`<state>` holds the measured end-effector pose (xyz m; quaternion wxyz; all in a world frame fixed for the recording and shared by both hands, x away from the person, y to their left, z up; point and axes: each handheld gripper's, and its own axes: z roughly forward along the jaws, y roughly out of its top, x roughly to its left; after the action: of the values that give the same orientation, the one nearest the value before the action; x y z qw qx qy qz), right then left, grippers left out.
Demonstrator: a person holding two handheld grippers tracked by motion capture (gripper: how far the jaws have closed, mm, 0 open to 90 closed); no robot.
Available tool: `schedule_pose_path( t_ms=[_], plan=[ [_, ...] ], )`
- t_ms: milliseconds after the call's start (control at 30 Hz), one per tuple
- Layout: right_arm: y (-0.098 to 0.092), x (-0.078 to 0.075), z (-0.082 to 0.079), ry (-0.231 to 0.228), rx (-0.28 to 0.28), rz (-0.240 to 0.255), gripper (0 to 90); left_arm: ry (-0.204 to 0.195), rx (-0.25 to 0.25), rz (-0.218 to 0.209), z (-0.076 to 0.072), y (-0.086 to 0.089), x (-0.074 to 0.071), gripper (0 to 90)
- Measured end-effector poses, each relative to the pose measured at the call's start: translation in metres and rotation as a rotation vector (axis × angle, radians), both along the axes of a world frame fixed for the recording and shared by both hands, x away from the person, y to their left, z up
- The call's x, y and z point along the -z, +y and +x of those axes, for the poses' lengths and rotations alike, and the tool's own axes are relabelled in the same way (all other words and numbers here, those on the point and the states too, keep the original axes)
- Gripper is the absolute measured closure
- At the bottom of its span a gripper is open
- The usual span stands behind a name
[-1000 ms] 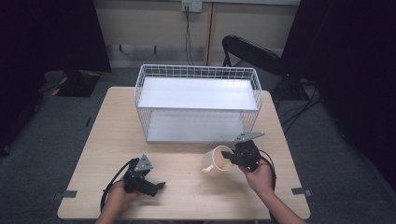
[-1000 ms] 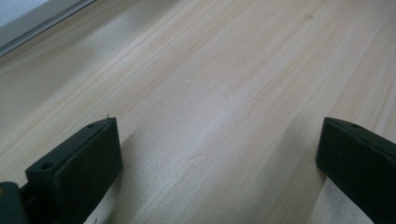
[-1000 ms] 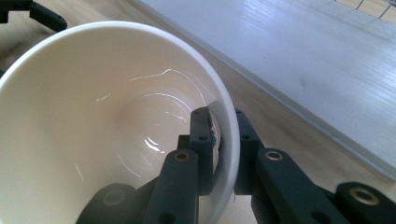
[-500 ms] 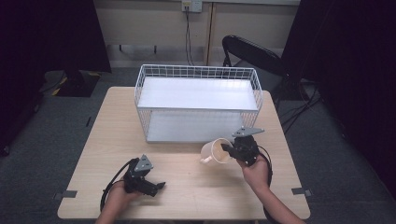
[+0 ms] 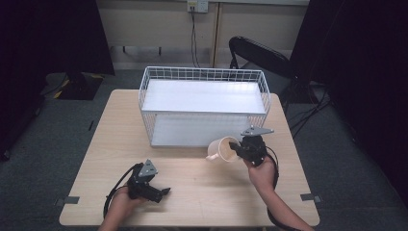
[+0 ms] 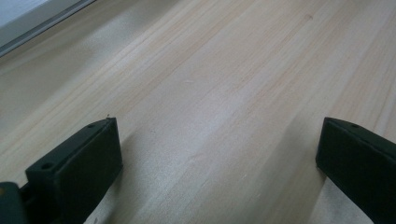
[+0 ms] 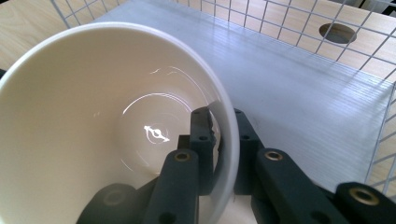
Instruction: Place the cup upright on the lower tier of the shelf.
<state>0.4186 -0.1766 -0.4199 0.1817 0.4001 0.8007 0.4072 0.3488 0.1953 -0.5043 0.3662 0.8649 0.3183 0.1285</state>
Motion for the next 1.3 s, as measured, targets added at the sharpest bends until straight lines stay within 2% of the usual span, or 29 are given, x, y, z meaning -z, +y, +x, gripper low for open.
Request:
schedule_pose_path(
  t_ms=[233, 633, 967, 1167, 1300],
  plan=[
    [0.005, -0.001, 0.004, -0.012, 0.029, 0.017, 83.3, 0.000, 0.000, 0.000, 0.000, 0.000, 0.000, 0.0],
    [0.010, -0.001, 0.012, -0.042, 0.081, 0.017, 83.3, 0.000, 0.000, 0.000, 0.000, 0.000, 0.000, 0.0],
    [0.018, -0.004, 0.019, -0.066, 0.102, -0.002, 83.3, 0.000, 0.000, 0.000, 0.000, 0.000, 0.000, 0.0],
    [0.022, -0.001, 0.020, -0.097, 0.121, -0.007, 83.3, 0.000, 0.000, 0.000, 0.000, 0.000, 0.000, 0.0],
    [0.025, 0.003, 0.023, -0.094, 0.130, -0.018, 83.3, 0.000, 0.000, 0.000, 0.000, 0.000, 0.000, 0.0]
  ],
)
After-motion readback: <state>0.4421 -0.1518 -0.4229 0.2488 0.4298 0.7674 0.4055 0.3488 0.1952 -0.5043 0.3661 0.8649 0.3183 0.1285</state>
